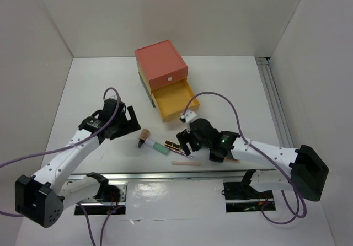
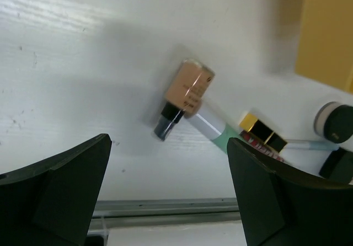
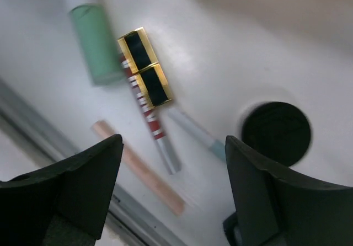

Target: Organize the makeup

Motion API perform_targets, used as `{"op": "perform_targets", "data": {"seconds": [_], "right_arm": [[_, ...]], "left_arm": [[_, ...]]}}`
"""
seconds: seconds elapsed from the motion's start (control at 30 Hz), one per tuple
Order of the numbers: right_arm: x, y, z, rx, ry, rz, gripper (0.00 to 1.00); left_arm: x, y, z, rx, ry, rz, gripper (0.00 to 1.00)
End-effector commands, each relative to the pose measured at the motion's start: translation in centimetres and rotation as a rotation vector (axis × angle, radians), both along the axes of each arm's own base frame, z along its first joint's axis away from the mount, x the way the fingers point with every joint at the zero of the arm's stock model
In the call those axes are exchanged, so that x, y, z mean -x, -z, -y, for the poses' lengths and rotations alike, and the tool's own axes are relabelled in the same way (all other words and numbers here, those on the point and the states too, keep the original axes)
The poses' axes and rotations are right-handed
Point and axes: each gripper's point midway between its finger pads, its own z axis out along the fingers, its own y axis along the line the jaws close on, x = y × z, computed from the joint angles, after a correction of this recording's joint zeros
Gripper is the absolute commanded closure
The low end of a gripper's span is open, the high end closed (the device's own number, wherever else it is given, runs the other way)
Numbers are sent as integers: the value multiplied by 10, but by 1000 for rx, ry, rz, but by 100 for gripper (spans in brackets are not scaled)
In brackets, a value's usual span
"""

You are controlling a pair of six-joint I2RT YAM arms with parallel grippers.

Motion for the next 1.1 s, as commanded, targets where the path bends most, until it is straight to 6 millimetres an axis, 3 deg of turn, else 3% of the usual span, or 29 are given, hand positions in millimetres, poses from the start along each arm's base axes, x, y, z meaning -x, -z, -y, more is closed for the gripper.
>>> {"op": "perform_targets", "data": {"seconds": [0.0, 0.07, 0.13, 0.17, 0.3, 0.77, 0.97, 1.07], "right_arm": [[30, -2, -22, 23, -187, 15, 20], [45, 1, -32, 29, -230, 8, 37], [49, 8, -36, 52, -231, 9, 49], [56, 12, -39, 56, -246, -3, 50], [50, 36, -34, 152, -182, -10, 51], [39, 70, -32, 253, -113, -13, 51], [37, 70, -35, 251, -129, 4, 62], [32, 66, -39, 249, -134, 28, 73]], "left_arm": [[15, 4, 3, 40, -39, -7, 0], [27, 18, 2, 34, -40, -43, 0], [35, 25, 1, 30, -39, -64, 0], [38, 30, -2, 15, -44, -78, 0], [41, 29, -1, 10, -39, -77, 0], [38, 28, 6, -19, -16, -76, 0], [38, 26, 11, -19, 2, -76, 1], [38, 28, 9, -31, -3, -80, 1]]}}
